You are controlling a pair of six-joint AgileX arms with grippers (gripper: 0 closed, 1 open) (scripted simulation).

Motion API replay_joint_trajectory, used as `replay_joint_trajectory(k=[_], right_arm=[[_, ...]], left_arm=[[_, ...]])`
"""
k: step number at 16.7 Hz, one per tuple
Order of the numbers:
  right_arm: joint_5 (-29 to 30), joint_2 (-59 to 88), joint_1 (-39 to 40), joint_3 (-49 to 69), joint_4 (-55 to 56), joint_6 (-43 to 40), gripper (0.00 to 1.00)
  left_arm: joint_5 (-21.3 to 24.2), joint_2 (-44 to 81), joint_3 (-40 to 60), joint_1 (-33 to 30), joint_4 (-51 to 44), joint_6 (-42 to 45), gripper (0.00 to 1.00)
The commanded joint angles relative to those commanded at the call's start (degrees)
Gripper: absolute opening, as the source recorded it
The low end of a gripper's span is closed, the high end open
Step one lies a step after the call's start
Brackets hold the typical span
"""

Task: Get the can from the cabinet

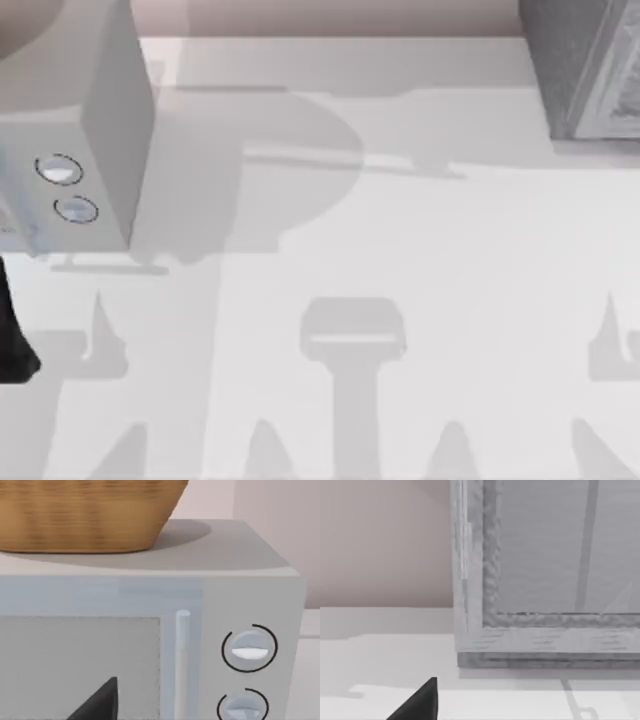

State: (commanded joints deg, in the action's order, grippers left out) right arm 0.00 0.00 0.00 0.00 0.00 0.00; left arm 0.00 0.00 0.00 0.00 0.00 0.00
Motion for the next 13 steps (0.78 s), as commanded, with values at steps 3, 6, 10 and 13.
replay_joint_trajectory(k=[3,6,10,13], right_arm=[[0.07,0.62,0.12,0.64,-0.25,0.0,1.0],[0.73,5.8,0.98,6.12,-2.06,0.07,1.0],[2.56,18.51,2.79,21.71,-6.07,0.31,1.0],[4.41,30.51,4.39,37.71,-9.73,0.52,1.0]], left_arm=[[0.0,0.0,0.0,0.0,0.0,0.0,1.0],[0.0,0.0,0.0,0.0,0.0,0.0,1.0],[0.0,0.0,0.0,0.0,0.0,0.0,1.0],[0.0,0.0,0.0,0.0,0.0,0.0,1.0]])
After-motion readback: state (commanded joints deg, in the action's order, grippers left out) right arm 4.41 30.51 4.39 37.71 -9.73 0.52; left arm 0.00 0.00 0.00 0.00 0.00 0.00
